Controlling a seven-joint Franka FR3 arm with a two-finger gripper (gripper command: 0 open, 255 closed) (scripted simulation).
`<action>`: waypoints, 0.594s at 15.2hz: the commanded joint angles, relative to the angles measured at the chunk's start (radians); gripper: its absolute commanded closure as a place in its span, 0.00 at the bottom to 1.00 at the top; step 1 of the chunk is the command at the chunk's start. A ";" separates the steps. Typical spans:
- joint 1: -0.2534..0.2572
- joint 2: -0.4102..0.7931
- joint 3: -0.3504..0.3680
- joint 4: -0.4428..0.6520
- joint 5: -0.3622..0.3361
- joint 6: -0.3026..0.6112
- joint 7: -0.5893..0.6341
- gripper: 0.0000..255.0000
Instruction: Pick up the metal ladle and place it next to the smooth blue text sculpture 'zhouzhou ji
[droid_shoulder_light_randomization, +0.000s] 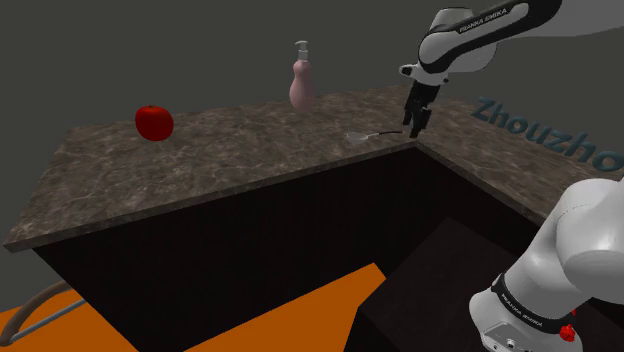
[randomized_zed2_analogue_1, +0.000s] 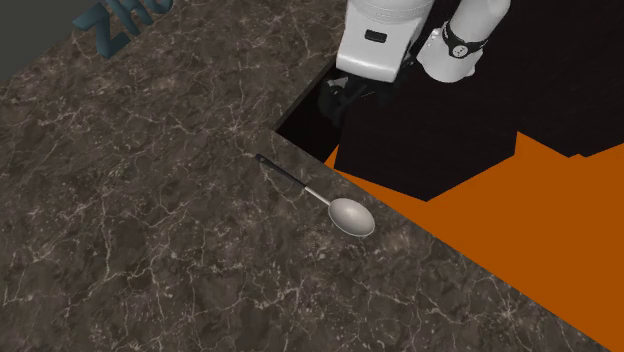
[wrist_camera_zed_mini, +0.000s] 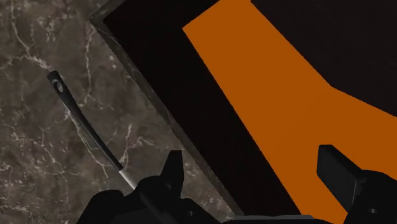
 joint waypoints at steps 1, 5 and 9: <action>0.017 0.097 -0.032 0.063 0.055 0.035 -0.147 0.00; 0.013 0.274 -0.039 0.189 0.180 0.076 -0.404 0.00; -0.031 0.436 0.003 0.333 0.289 0.091 -0.629 0.00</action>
